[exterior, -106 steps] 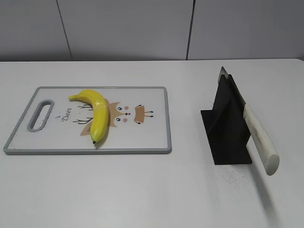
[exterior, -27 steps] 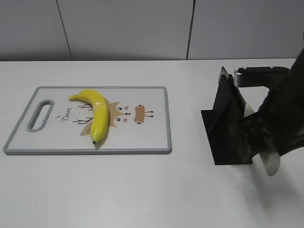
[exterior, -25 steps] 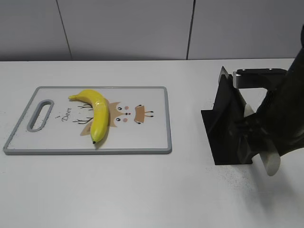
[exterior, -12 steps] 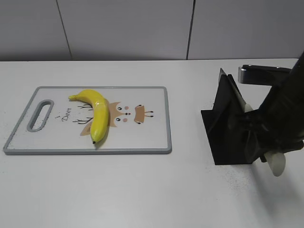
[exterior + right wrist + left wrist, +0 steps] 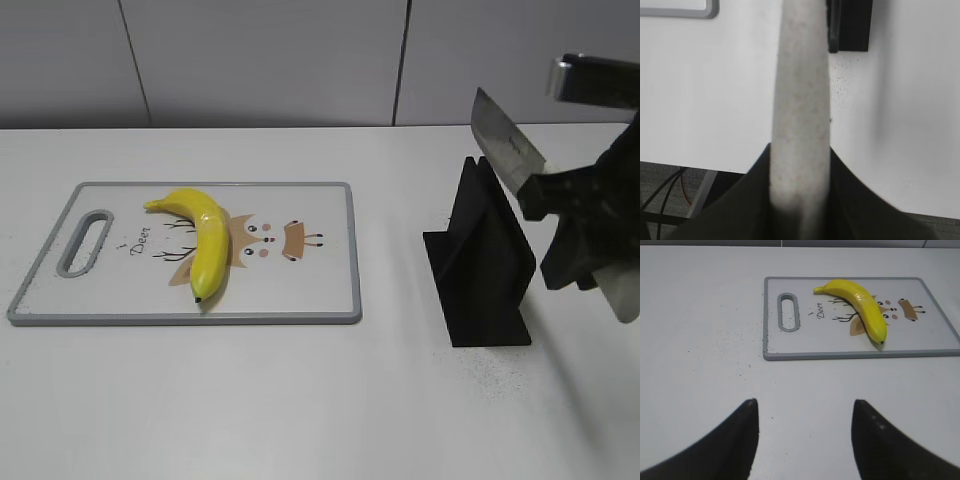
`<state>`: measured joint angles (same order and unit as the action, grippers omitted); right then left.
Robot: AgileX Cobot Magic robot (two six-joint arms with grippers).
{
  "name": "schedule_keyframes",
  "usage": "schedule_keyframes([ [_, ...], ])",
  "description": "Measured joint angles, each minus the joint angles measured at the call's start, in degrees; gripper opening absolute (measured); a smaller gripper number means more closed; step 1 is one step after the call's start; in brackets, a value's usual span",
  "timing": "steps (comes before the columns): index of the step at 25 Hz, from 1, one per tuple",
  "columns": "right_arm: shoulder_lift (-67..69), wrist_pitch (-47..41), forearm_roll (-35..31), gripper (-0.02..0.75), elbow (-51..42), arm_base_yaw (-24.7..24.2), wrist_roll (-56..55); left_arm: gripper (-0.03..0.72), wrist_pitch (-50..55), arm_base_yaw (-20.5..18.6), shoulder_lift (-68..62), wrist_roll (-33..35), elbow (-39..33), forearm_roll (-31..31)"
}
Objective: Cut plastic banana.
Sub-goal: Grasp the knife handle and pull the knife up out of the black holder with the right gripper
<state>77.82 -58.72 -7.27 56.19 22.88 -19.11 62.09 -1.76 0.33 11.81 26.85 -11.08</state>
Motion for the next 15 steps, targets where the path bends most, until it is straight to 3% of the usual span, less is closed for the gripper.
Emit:
schedule_keyframes([
  [8, -0.77, -10.31, 5.68, 0.167, 11.68, 0.07, -0.66, 0.580, 0.00, 0.00, 0.00, 0.00, 0.00, 0.00],
  [15, -0.87, -11.05, 6.59, 0.167, 20.22, 0.07, -0.45, 0.580, 0.00, 0.00, 0.00, 0.00, 0.00, 0.05],
])
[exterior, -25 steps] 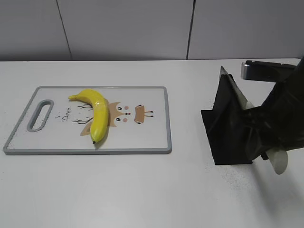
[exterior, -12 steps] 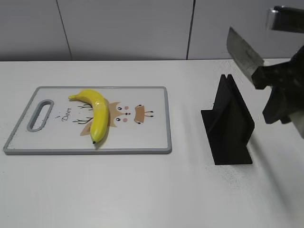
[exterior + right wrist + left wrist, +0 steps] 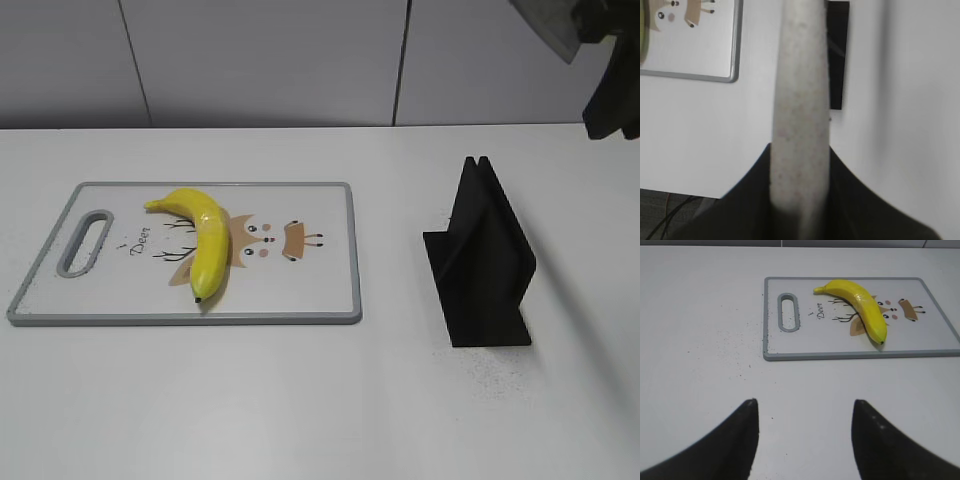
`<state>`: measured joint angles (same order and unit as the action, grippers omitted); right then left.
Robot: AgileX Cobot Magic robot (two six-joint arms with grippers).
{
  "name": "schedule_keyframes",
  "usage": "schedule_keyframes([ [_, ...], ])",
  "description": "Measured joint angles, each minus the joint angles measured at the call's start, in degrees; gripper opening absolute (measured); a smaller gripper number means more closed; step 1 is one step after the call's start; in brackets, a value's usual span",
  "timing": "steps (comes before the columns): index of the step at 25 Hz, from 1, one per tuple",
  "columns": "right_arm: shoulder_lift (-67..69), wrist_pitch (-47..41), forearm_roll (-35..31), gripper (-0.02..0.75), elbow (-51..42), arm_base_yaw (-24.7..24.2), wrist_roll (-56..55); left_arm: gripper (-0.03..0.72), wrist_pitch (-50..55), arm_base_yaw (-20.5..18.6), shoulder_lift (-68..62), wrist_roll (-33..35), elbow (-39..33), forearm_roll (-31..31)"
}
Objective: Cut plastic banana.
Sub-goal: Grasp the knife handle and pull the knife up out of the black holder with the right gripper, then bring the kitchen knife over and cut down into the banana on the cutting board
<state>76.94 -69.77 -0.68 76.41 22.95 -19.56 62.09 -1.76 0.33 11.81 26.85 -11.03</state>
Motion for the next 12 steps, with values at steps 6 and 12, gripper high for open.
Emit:
schedule_keyframes([
  [6, 0.00, -0.35, -3.18, 0.167, 0.32, 0.00, 5.34, 0.580, -0.72, 0.00, 0.00, 0.71, 1.35, 1.13],
  [12, 3.97, -0.59, -6.57, 0.167, 1.56, 0.00, 17.72, 0.580, -0.76, 0.00, -11.64, 7.08, 6.92, -1.02],
])
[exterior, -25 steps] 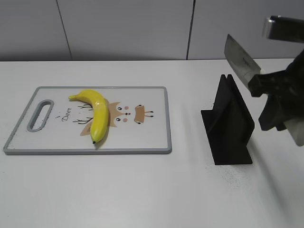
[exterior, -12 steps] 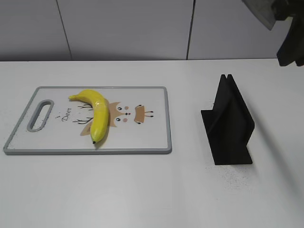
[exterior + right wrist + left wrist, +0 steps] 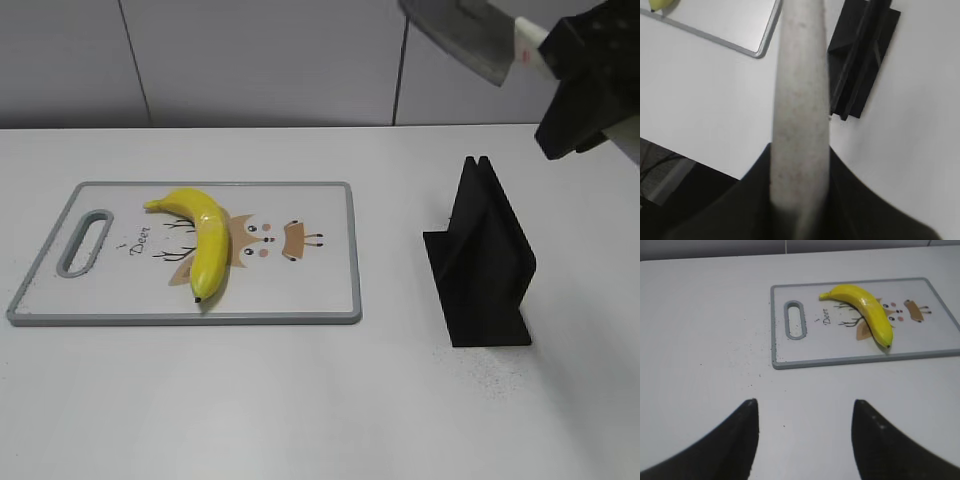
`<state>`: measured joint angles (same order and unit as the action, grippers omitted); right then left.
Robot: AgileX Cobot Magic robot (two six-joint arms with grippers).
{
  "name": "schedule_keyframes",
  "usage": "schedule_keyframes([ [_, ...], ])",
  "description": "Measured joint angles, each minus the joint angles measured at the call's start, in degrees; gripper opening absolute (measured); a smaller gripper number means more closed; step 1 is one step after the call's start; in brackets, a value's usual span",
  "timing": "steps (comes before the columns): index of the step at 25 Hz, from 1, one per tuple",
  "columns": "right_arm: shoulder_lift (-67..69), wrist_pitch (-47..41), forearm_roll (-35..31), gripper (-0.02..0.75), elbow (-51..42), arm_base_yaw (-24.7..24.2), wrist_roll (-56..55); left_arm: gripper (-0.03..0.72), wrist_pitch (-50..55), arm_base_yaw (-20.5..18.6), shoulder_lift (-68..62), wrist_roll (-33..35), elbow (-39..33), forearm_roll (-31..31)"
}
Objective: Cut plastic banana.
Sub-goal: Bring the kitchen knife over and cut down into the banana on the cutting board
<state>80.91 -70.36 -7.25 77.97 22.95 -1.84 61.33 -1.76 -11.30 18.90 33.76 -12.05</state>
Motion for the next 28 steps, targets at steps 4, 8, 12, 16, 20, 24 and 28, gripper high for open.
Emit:
schedule_keyframes([
  [4, 4.58, -0.06, -1.40, 0.167, 3.41, 0.00, 8.15, 0.580, -2.66, 0.00, -12.94, 9.47, 7.07, -6.02],
  [8, 9.70, -0.06, -1.74, 0.167, 9.82, 0.00, 13.51, 0.580, -4.02, 0.00, -26.62, 18.22, 16.21, -10.99],
  [12, 15.57, -0.06, -2.07, 0.167, 16.61, 0.00, 18.46, 0.580, -2.80, 0.00, -40.08, 26.22, 26.00, -15.28],
  [16, 21.00, -0.06, -2.19, 0.167, 22.68, 0.00, 23.69, 0.580, -0.76, 0.00, -51.41, 33.25, 35.13, -17.63],
  [20, 26.12, -0.06, -2.68, 0.167, 26.23, 0.00, 28.02, 0.580, 3.59, 0.00, -61.58, 41.77, 42.96, -19.55],
  [24, 30.64, 0.04, -3.57, 0.167, 28.11, 0.89, 35.33, 0.579, 7.38, 0.00, -70.25, 48.67, 50.91, -20.66],
  [28, 33.92, 0.04, -3.95, 0.167, 28.16, 2.75, 46.21, 0.554, 8.05, 0.05, -76.55, 53.28, 57.58, -20.86],
])
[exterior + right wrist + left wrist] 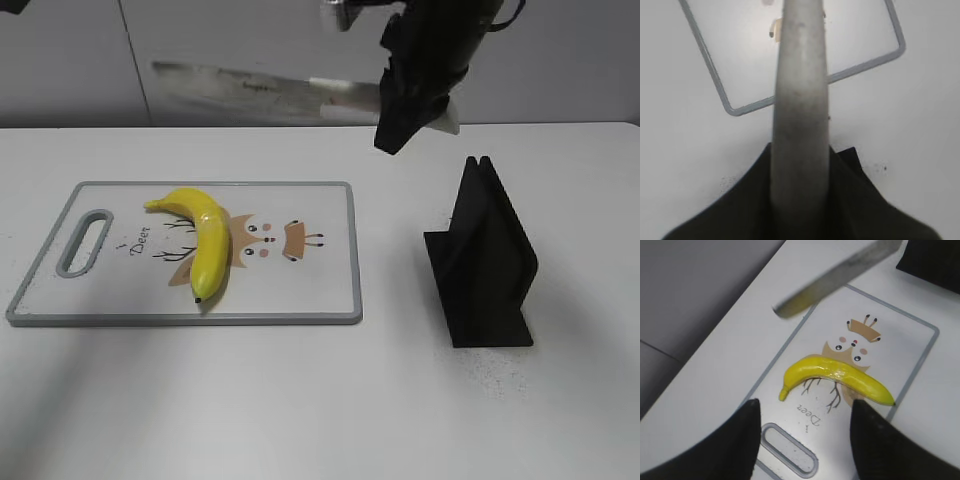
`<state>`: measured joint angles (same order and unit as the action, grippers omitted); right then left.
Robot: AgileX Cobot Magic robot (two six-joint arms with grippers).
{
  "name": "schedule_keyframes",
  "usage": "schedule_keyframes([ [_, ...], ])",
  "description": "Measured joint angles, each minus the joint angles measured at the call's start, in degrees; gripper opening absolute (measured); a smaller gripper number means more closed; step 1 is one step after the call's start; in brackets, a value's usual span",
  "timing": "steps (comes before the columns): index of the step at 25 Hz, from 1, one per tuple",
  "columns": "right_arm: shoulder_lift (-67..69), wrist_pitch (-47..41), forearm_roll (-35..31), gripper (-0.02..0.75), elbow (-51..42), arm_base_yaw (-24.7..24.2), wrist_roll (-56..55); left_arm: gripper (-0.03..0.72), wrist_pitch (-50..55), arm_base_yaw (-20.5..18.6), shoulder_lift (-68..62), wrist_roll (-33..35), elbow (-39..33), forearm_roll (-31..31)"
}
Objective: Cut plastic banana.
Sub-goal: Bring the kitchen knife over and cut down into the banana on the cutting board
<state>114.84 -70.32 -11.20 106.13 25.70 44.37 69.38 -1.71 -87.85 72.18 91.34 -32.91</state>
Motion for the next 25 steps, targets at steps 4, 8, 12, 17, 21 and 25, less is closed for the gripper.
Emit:
schedule_keyframes([
  [4, 2.48, 0.00, -0.65, 0.167, 1.64, 0.75, 9.49, 0.542, 0.01, 2.21, -3.43, 7.36, 2.01, 0.06],
  [8, 5.32, 0.07, -1.30, 0.167, 5.42, 0.74, 14.44, 0.541, 0.19, 5.97, -6.75, 11.90, 2.22, 0.11],
  [12, 7.52, 0.13, -3.42, 0.167, 7.62, 0.74, 19.12, 0.529, 0.19, 8.63, -10.43, 15.49, 2.22, 2.51],
  [17, 10.00, 0.13, -4.15, 0.167, 9.13, 0.74, 22.02, 0.507, 0.19, 9.12, -13.60, 17.23, 2.22, 2.91],
  [21, 10.34, 0.13, -4.69, 0.167, 9.38, 0.74, 23.43, 0.500, 0.14, 9.12, -16.33, 17.56, 2.22, 3.30],
  [25, 10.34, 0.13, -5.30, 0.167, 9.38, 0.74, 23.80, 0.499, 0.14, 9.12, -18.28, 17.65, 2.22, 4.63],
])
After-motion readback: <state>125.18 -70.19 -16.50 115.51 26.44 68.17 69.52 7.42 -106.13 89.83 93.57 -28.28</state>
